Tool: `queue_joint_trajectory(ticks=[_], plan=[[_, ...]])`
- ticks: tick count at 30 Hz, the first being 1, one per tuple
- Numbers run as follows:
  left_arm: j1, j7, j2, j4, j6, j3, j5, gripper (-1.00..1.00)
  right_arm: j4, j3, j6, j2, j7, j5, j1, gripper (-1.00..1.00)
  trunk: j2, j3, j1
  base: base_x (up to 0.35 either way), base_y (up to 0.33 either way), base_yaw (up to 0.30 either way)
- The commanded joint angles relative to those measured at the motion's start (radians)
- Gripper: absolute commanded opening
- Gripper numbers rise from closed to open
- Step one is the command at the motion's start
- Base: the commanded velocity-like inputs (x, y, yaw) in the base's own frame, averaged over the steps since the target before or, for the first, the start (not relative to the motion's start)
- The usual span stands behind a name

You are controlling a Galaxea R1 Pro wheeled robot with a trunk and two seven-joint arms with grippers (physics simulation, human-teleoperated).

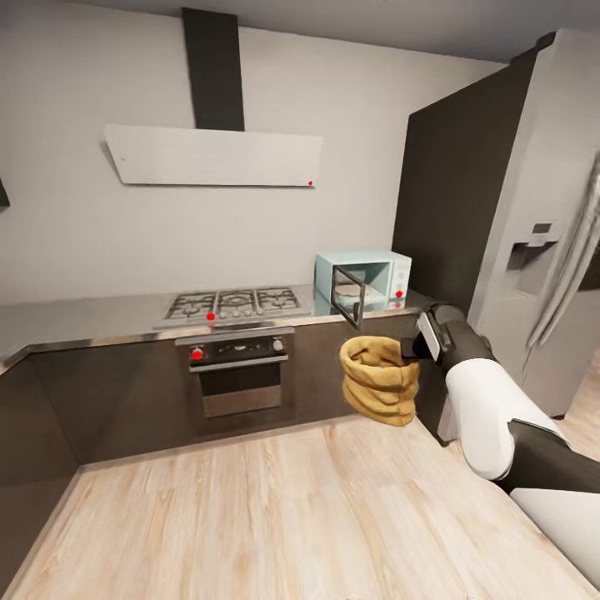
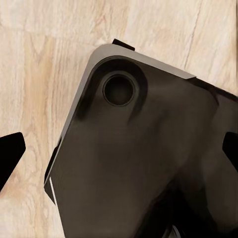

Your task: In the kitchen, take the popcorn bag from the countertop, put it into the microwave, and heat it until the popcorn is cooked so the cooked popcorn ends up inside the bag.

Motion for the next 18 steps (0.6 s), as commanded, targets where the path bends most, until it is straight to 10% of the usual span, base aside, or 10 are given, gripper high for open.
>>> queue_joint_trajectory(ticks=[1,18], plan=[[0.0,-0.001,0.0,0.0,-0.002,0.004,0.001,1.0,0.0,-0.004,0.002,-0.004,-0.004,-0.005,-0.001,-1.0,-0.001,-0.001,0.0,0.0,0.0,-0.286],[0.0,-0.001,0.0,0.0,-0.002,0.003,-0.004,1.0,0.0,-0.004,0.002,-0.012,-0.004,-0.005,-0.001,-1.0,-0.001,-0.001,0.0,0.0,0.0,-0.286]])
